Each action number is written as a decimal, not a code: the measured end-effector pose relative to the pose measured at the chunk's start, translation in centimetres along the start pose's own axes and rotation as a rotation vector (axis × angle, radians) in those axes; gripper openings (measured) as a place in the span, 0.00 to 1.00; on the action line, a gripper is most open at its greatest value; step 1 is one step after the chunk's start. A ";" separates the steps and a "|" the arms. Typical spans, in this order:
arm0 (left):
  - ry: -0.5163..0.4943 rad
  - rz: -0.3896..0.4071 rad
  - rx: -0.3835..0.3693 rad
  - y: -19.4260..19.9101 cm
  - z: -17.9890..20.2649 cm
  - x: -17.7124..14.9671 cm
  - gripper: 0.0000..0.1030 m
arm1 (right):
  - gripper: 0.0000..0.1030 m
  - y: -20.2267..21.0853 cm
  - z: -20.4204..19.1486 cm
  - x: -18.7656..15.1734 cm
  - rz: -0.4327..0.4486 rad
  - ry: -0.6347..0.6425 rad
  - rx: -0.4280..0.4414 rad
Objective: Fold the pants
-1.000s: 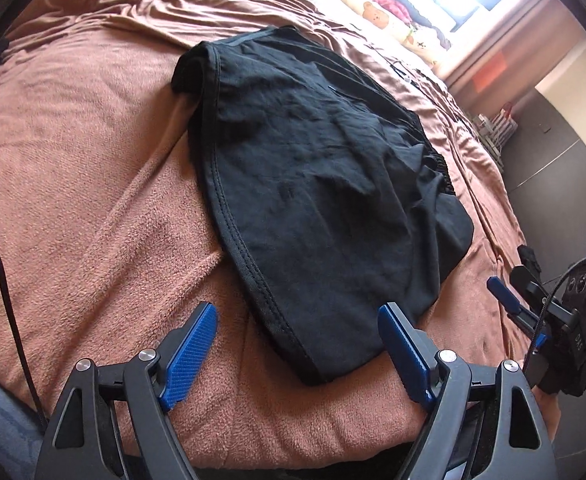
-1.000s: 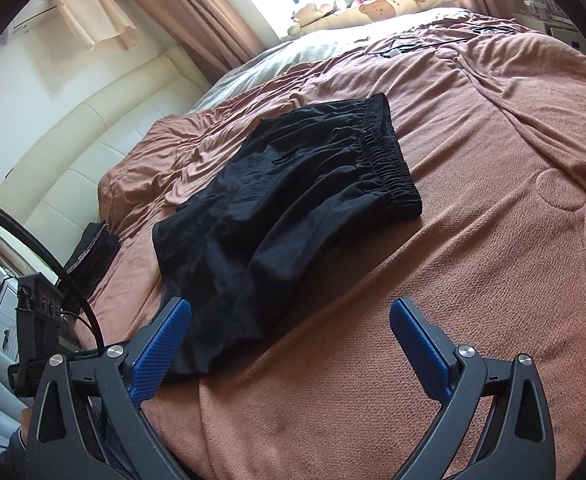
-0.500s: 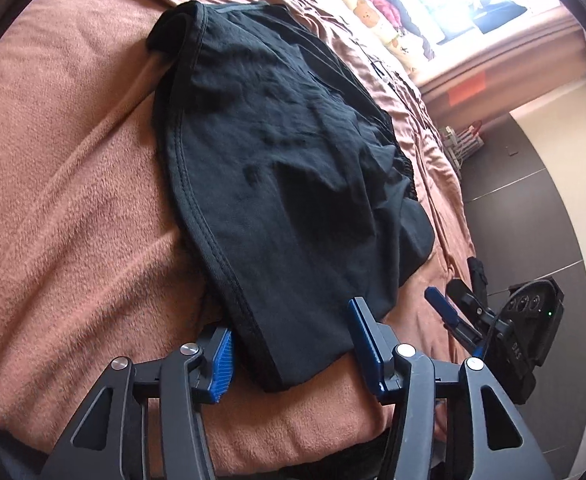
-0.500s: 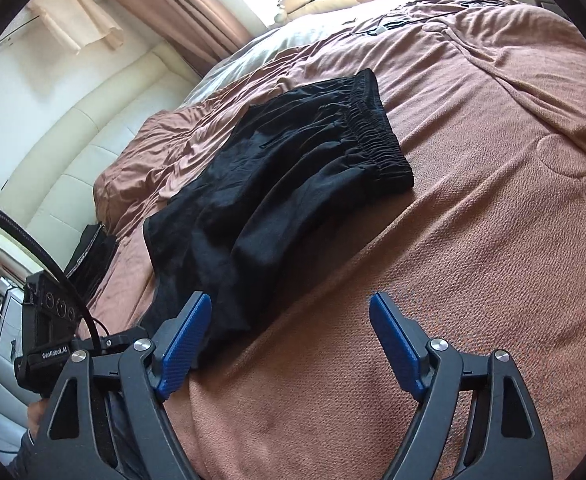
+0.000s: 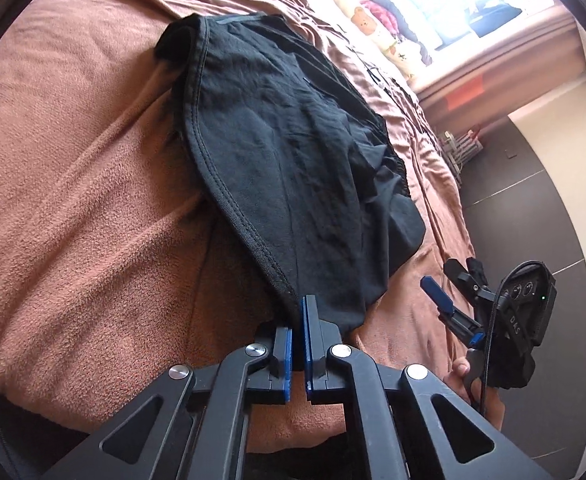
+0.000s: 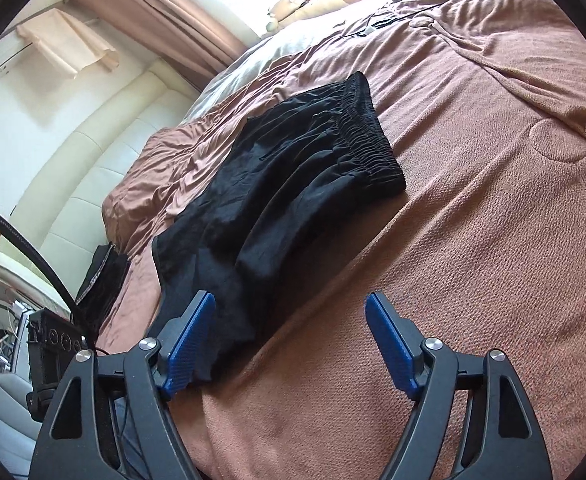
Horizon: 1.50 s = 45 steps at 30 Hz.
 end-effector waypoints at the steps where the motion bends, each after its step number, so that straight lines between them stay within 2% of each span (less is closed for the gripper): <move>1: -0.001 0.008 -0.003 0.3 0.2 0.2 0.04 | 0.72 -0.1 0.2 0.2 -0.001 -0.014 0.009; 10: -0.013 0.077 -0.043 2.6 2.0 2.8 0.04 | 0.68 -3.4 1.1 3.1 -0.018 -0.093 0.057; 16: -0.005 0.113 -0.061 3.2 3.0 4.8 0.04 | 0.66 -6.6 3.1 4.5 -0.048 -0.207 0.086; 18: -0.003 0.126 -0.066 3.4 3.2 5.5 0.03 | 0.60 -7.3 3.7 4.7 -0.055 -0.234 0.089; 23: 0.004 0.148 -0.082 3.9 3.7 7.3 0.03 | 0.25 -8.4 4.9 5.6 -0.060 -0.289 0.089; 26: -0.004 0.172 -0.083 4.3 4.0 8.6 0.03 | 0.10 -7.9 4.7 6.3 -0.024 -0.283 0.118; 29: -0.006 0.191 -0.085 4.7 4.2 10.0 0.03 | 0.06 -7.5 3.9 6.9 0.016 -0.251 0.137; 35: -0.028 0.231 -0.078 5.3 5.1 13.4 0.03 | 0.06 -7.8 2.4 8.4 0.077 -0.184 0.168; 45: -0.061 0.244 -0.040 3.8 5.4 19.6 0.03 | 0.06 -10.2 1.5 10.7 0.100 -0.151 0.160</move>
Point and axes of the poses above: each gripper's, at about its wrist camera, not at the fingertips, and y roughly against the way its jaws point, z to its right, x to its top, the point moved 2 cm from there along -y, roughly the way its jaws point, and after that the axes turned 3 degrees about z, right-handed, at the moved point
